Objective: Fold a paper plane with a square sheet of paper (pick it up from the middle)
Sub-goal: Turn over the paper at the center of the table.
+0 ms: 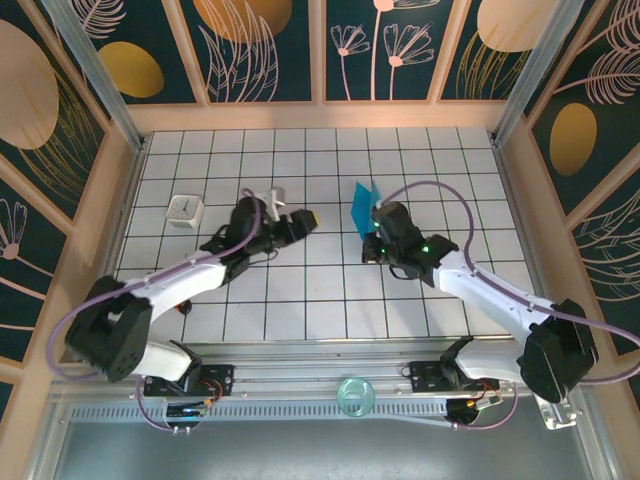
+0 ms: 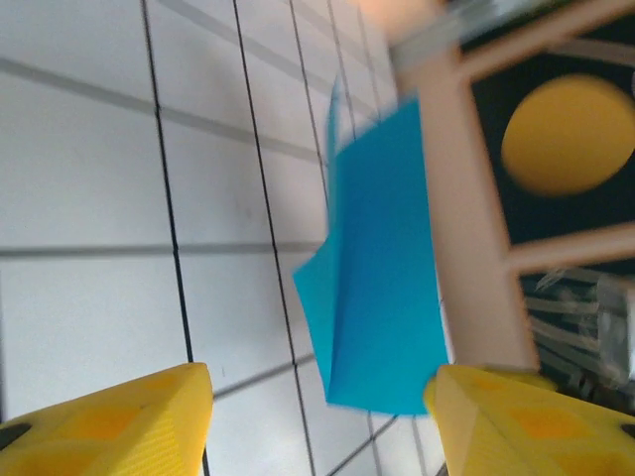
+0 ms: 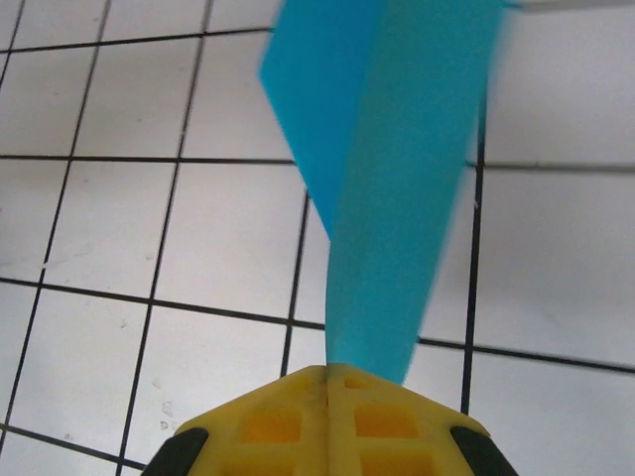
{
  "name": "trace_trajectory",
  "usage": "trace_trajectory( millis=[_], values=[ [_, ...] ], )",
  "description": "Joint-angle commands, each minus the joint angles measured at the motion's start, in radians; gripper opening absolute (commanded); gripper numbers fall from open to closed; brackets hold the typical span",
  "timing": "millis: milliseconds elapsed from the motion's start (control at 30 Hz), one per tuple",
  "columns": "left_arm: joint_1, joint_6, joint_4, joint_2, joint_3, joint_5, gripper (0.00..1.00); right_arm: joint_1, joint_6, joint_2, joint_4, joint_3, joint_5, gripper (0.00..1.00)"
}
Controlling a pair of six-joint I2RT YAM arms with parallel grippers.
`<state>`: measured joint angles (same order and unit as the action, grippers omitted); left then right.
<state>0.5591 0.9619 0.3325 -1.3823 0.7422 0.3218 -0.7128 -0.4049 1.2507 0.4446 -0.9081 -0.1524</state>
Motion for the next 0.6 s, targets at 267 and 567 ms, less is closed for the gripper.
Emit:
trace_trajectory(
  millis=[267,567],
  values=[
    [-0.142,0.007,-0.203,0.134,-0.104,-0.081,0.57,-0.317,0.04,0.424,0.276,-0.176,-0.263,0.0],
    [-0.13,-0.05,-0.24,0.008,-0.026,0.079,0.51,-0.389,0.097,0.335,-0.008,-0.037,0.033,0.0]
  ],
)
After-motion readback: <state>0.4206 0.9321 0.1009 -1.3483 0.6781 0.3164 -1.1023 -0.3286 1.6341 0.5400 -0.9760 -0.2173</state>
